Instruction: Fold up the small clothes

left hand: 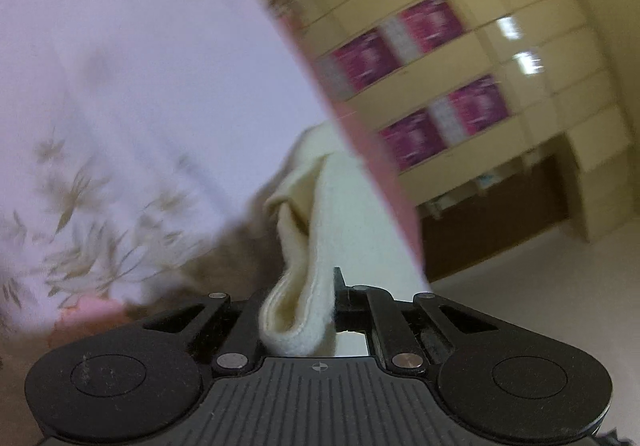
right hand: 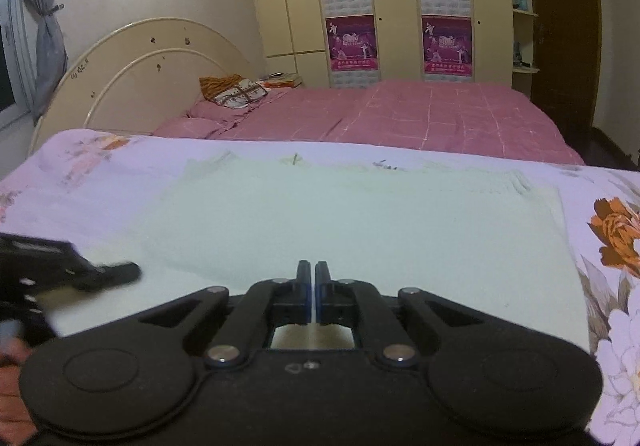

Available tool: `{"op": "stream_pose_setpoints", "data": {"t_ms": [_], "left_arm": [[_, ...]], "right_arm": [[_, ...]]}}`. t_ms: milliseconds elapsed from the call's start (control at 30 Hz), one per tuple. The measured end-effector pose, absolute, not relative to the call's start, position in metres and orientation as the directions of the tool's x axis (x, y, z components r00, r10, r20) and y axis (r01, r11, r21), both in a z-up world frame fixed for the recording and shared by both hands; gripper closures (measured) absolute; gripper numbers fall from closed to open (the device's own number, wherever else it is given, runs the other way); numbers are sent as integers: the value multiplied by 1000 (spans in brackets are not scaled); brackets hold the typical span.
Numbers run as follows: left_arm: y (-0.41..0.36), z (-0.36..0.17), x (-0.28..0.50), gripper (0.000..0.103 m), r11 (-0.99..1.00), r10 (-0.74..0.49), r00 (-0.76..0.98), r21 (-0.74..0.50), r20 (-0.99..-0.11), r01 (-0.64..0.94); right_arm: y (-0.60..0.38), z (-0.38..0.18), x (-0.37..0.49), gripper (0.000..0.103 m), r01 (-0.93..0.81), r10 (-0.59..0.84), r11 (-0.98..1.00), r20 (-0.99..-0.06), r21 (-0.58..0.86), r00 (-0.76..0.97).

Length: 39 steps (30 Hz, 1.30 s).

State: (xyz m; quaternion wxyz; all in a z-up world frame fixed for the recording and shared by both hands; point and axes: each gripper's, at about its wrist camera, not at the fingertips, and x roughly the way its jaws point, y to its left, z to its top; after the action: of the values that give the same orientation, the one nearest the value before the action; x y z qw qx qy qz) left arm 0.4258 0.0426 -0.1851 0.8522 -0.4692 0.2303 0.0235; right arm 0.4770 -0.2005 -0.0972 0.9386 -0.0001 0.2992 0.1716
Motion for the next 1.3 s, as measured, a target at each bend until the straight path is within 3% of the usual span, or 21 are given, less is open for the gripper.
{"op": "stream_pose_setpoints", "data": {"t_ms": [133, 300, 467, 567, 633, 767, 833, 867, 900, 933, 967, 1100, 1167, 1300], "left_arm": [[47, -196, 439, 96, 560, -169, 854, -761, -492, -327], [48, -181, 439, 96, 578, -184, 875, -769, -448, -272], [10, -114, 452, 96, 764, -209, 883, -634, -420, -121], [-25, -76, 465, 96, 840, -257, 862, -542, -437, -25], [-59, -60, 476, 96, 885, -290, 841, -462, -458, 53], [-127, -56, 489, 96, 930, -332, 772, -323, -541, 174], [-158, -64, 497, 96, 926, -367, 724, -301, -583, 227], [-174, -70, 501, 92, 932, -359, 700, -274, -618, 236], [-190, -75, 501, 72, 939, -343, 671, -245, -657, 241], [-200, -75, 498, 59, 931, -365, 652, -249, -665, 267], [-203, -69, 493, 39, 913, -408, 658, -278, -633, 298], [-173, -41, 463, 36, 879, -472, 715, -344, -516, 331], [-138, -34, 453, 36, 892, -425, 767, -368, -481, 264], [-60, -43, 477, 37, 936, -250, 792, -349, -557, 50]], "right_arm": [[-199, -119, 487, 103, -326, 302, 942, -627, 80, 718], [-204, -119, 485, 103, -313, 309, 944, -622, 107, 719], [-207, -117, 487, 103, -302, 325, 942, -625, 146, 709], [-228, -109, 489, 103, -249, 358, 933, -607, 260, 710], [-254, -101, 482, 95, -177, 353, 923, -567, 343, 744], [-322, -91, 460, 94, -37, 314, 876, -510, 481, 801], [-358, -88, 447, 88, 14, 298, 849, -500, 529, 813], [-376, -88, 441, 87, 38, 293, 834, -500, 551, 815], [-388, -89, 436, 85, 54, 290, 823, -499, 566, 817], [-402, -89, 430, 83, 74, 285, 809, -498, 583, 819], [-413, -90, 426, 83, 88, 279, 800, -498, 593, 821], [-446, -94, 411, 81, 140, 244, 779, -501, 611, 830], [-451, -99, 410, 81, 146, 252, 764, -499, 628, 829], [-435, -95, 417, 81, 61, 328, 763, -467, 643, 821]]}}
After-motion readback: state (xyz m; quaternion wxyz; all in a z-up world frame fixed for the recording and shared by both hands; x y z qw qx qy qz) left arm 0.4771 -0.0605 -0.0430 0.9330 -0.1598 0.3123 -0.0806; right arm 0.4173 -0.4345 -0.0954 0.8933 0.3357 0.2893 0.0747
